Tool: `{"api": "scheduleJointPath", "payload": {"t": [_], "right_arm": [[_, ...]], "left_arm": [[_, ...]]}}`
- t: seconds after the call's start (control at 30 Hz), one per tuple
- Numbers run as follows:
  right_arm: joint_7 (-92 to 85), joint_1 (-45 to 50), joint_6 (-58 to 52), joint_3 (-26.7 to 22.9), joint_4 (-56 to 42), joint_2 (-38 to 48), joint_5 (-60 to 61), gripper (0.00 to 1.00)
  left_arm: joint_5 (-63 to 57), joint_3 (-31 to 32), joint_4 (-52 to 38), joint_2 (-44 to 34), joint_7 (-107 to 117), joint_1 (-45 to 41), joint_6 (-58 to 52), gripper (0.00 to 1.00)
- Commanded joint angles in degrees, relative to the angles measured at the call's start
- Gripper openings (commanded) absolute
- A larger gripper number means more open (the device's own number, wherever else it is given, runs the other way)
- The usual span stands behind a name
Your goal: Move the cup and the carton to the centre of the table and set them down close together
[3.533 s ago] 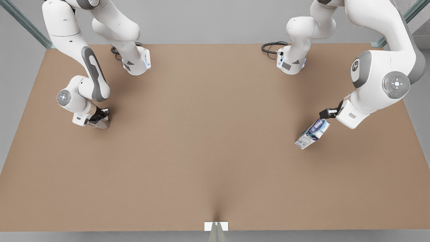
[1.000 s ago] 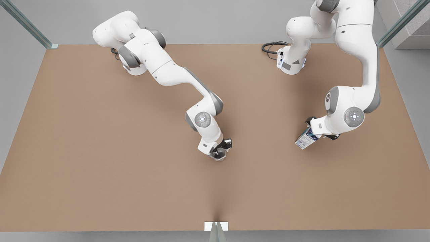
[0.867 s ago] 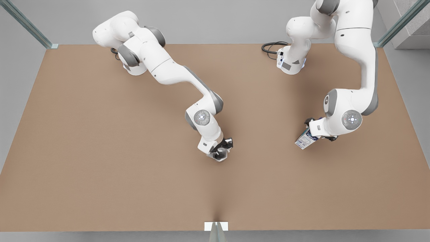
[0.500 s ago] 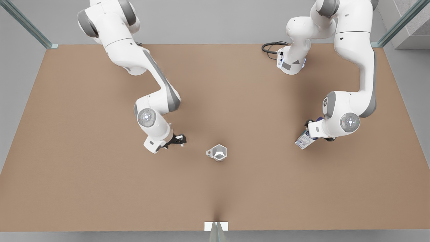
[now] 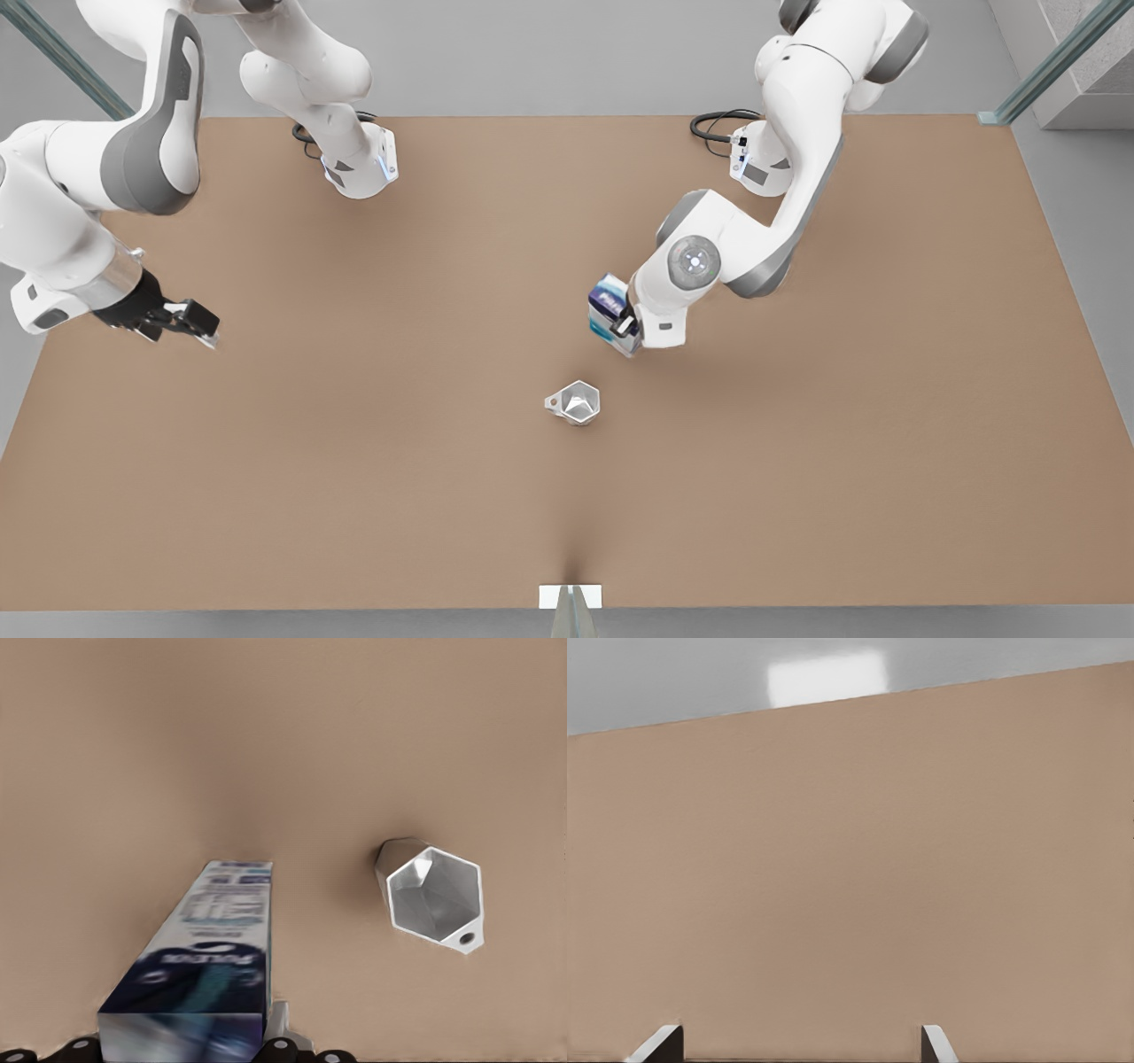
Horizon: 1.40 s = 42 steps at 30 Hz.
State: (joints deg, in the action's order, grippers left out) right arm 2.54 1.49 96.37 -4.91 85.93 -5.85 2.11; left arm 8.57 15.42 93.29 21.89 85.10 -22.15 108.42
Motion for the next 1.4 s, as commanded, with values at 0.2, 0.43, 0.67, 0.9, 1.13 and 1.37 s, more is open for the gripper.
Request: {"api": "scheduleJointPath", "payload": {"t": [0.2,0.43,0.67,0.9,1.13,1.37], "right_arm": [[-5.88,0.18,-0.57,-0.54,-2.16,-2.85,-0.44,1.0],[-6.59,0.27,-0.66,-0.45,-5.95,-5.49,-0.44,1.0],[-6.32,-0.78,-1.1,-0.71,-6.21,-5.58,-1.94,1.0],[-6.15,-2.1,-1.01,-1.68,-8.85,-6.63,-4.05,1.0],[-6.15,-2.28,-3.03,-3.35,-9.99,-5.67,-3.52,1.0],[-6.15,-2.28,-4.88,-5.11,-10.17,-4.44,-3.25,1.0]], "left_arm": [[4.79,-0.12,0.57,3.24,1.56,-2.63,6.1,0.59],[4.62,-0.47,2.6,4.56,1.12,-2.72,9.53,0.98],[4.7,-0.56,2.33,4.47,1.91,-2.72,8.65,1.0],[4.88,-1.26,-3.46,2.63,3.23,-2.63,-5.05,1.0],[-4.87,-16.82,-17.71,-3.08,-60.91,7.29,-21.23,1.0],[-12.96,-16.82,-11.55,-11.17,-77.46,12.13,-21.93,1.0]]}}
